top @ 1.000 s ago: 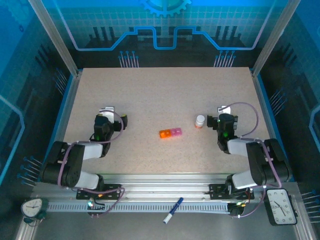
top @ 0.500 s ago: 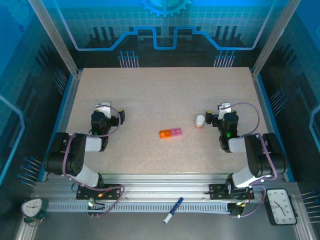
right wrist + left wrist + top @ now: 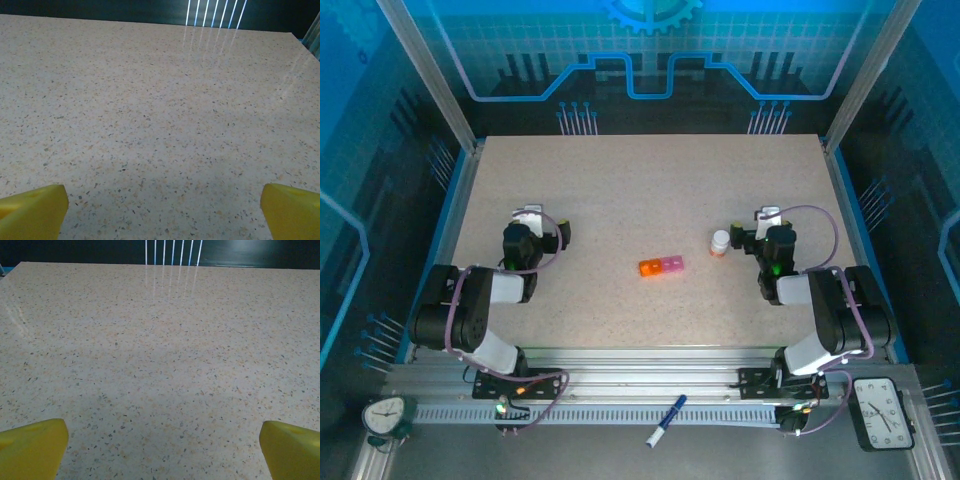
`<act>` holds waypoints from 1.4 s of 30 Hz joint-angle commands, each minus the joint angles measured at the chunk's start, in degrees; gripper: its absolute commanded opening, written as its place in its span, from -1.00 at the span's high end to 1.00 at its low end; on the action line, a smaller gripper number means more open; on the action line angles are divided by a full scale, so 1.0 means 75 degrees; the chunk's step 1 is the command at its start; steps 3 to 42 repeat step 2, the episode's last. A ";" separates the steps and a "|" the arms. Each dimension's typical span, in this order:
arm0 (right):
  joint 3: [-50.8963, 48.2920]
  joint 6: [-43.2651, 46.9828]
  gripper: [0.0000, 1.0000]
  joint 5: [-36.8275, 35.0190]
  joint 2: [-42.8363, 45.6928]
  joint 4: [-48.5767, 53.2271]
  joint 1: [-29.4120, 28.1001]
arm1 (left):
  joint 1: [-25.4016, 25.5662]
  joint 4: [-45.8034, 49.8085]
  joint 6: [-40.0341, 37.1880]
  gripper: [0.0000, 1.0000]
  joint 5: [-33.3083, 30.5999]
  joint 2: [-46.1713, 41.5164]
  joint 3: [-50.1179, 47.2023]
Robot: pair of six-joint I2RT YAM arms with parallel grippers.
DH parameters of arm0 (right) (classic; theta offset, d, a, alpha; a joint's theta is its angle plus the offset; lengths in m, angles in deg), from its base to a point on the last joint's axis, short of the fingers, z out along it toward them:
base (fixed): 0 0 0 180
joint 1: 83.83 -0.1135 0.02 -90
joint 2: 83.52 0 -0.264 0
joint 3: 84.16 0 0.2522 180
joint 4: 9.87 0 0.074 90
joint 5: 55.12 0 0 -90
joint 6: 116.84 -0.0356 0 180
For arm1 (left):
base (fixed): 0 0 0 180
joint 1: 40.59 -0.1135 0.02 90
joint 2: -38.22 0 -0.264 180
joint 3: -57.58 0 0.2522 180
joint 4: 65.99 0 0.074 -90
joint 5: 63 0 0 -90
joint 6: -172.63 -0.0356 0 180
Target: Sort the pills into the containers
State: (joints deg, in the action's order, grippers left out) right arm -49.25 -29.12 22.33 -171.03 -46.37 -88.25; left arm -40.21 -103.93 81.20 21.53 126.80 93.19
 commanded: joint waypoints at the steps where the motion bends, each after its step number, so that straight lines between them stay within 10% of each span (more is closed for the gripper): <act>1: 0.0127 0.0101 -0.99 0.0093 -0.0050 -0.0197 0.0020 | 0.0019 -0.0043 0.0121 -0.98 0.0167 0.0026 0.0063; 42: 0.0116 0.0114 -0.99 0.0080 -0.0052 -0.0210 0.0000 | 0.0019 -0.0044 0.0120 -0.98 0.0161 0.0025 0.0058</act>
